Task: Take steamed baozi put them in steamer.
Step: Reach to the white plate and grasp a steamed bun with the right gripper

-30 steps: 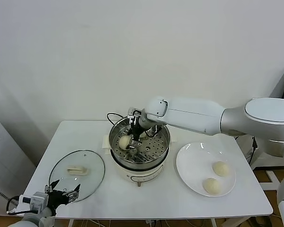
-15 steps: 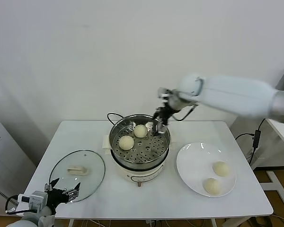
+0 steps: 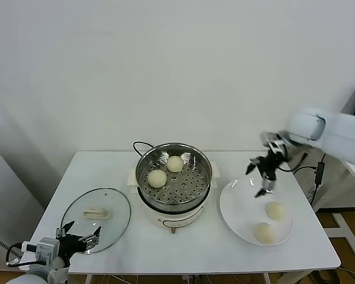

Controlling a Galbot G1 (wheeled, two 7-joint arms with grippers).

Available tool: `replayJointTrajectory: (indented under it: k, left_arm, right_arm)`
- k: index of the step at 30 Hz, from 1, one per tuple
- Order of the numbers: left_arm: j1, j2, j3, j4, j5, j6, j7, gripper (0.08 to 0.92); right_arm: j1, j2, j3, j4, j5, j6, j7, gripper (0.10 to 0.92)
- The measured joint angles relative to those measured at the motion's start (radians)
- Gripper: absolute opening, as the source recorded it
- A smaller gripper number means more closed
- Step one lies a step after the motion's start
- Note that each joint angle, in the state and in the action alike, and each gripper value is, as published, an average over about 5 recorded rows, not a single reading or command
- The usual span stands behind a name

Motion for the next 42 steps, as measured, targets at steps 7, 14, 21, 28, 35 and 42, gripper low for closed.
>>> replayJointTrajectory:
  k: [7,14,21,28,35,42]
  left_arm:
    - [0.001,-0.005,0.000,0.001,0.000,0.001,-0.001,0.823]
    - [0.001,-0.005,-0.001,0.005,0.000,0.002,-0.002,0.823]
    - [-0.003,-0.003,0.002,0.007,0.002,0.007,-0.005,0.823]
    - [-0.004,0.001,0.008,0.007,0.003,0.010,-0.006,0.823]
    - [-0.003,0.003,0.008,0.005,0.003,0.012,-0.007,0.823]
    - [-0.004,0.001,0.008,-0.001,0.003,0.016,-0.012,0.823]
  right_arm:
    - [-0.137,-0.039,0.093,-0.015,-0.117,0.053,-0.030,0.823]
    - [-0.293,-0.051,0.208,-0.055,-0.231,0.087,-0.047,0.823]
    - [-0.427,-0.052,0.308,-0.092,-0.311,0.106,-0.057,0.823]
    - [-0.524,-0.046,0.388,-0.125,-0.352,0.109,-0.063,0.807]
    - [-0.580,-0.039,0.436,-0.142,-0.367,0.105,-0.074,0.702]
    - [-0.618,-0.036,0.476,-0.157,-0.373,0.092,-0.074,0.564]
